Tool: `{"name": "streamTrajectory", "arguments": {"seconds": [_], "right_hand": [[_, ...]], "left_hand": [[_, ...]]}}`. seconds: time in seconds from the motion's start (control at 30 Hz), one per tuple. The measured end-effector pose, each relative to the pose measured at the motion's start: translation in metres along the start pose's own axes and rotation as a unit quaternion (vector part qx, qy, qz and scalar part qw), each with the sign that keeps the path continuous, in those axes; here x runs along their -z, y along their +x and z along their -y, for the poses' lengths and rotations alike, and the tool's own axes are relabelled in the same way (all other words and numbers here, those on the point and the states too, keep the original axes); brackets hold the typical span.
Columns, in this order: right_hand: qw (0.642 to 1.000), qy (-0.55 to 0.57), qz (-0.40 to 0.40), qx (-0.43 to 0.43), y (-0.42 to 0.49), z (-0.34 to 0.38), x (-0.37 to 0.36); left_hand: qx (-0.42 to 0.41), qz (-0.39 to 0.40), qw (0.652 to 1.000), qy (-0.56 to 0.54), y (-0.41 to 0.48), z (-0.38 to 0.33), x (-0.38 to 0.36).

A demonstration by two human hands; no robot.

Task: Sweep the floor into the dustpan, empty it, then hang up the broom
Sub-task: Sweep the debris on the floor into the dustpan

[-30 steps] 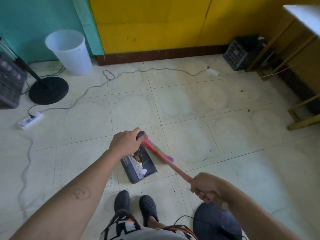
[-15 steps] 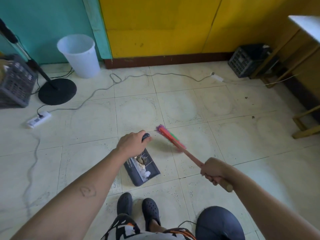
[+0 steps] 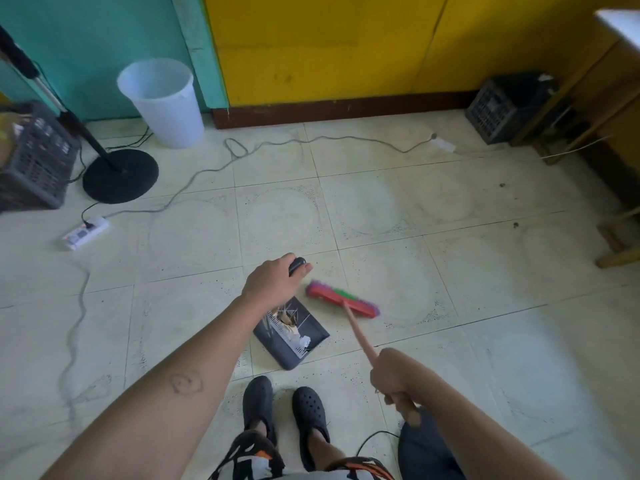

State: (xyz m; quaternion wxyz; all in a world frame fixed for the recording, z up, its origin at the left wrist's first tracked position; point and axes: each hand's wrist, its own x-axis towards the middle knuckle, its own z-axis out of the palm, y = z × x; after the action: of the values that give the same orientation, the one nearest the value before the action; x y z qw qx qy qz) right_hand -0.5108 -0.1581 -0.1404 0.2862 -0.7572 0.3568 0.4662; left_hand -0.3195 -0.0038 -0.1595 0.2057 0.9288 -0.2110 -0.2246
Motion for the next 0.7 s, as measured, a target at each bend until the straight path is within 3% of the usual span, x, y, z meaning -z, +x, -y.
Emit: {"name": "streamTrajectory", "arguments": {"seconds": [0.13, 0.23, 0.47, 0.57, 0.7], "right_hand": [[0.998, 0.040, 0.045, 0.025, -0.030, -0.027, 0.018], [0.988, 0.132, 0.077, 0.010, -0.041, -0.051, 0.039], [0.957, 0.288, 0.043, 0.001, -0.043, -0.076, 0.056], [0.924, 0.381, 0.031, 0.006, -0.040, -0.072, 0.062], [0.849, 0.528, 0.022, 0.015, -0.038, -0.068, 0.075]], "left_hand": [[-0.004, -0.001, 1.000, 0.005, -0.001, -0.005, -0.001], [-0.004, 0.017, 1.000, -0.009, -0.002, -0.009, 0.003], [0.019, -0.002, 0.999, -0.041, -0.006, -0.011, 0.011], [0.029, -0.024, 0.998, -0.043, -0.007, -0.015, 0.012], [0.044, -0.046, 0.997, -0.046, -0.007, -0.027, 0.011]]}}
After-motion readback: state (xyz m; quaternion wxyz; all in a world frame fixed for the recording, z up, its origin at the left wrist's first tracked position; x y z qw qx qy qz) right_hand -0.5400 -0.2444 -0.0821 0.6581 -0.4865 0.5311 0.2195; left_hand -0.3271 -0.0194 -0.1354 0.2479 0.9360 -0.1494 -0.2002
